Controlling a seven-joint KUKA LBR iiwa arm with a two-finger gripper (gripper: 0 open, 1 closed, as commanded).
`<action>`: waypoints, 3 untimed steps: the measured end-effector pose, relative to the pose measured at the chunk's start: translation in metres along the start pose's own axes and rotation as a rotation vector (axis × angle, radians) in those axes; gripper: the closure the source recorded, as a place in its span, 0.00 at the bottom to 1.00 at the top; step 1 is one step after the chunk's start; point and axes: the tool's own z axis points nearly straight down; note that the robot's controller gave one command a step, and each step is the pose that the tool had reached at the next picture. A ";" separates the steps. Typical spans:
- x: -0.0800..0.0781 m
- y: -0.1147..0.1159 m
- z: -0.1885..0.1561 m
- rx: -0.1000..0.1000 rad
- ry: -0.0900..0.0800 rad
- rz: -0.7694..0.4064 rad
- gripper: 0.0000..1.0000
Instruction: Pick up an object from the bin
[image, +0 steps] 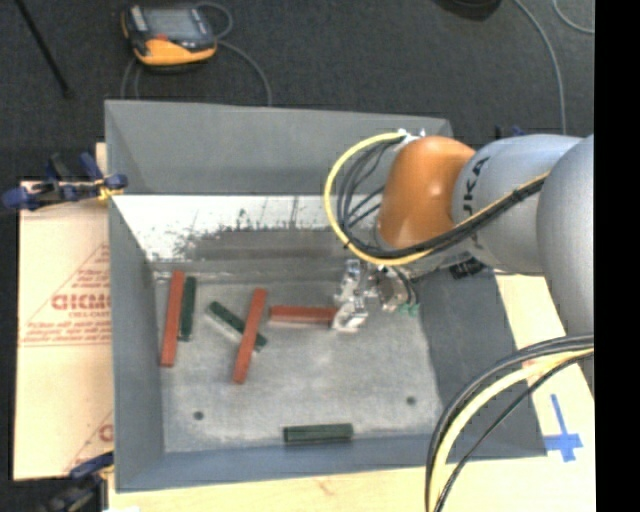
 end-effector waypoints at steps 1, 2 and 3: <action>0.003 0.003 -0.027 0.001 0.007 -0.008 1.00; 0.000 0.013 -0.068 0.000 0.000 -0.006 1.00; 0.011 0.004 -0.081 -0.001 0.001 0.007 1.00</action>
Offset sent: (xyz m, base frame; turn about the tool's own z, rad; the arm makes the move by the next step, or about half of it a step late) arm -0.0006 0.0153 0.0683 -0.0041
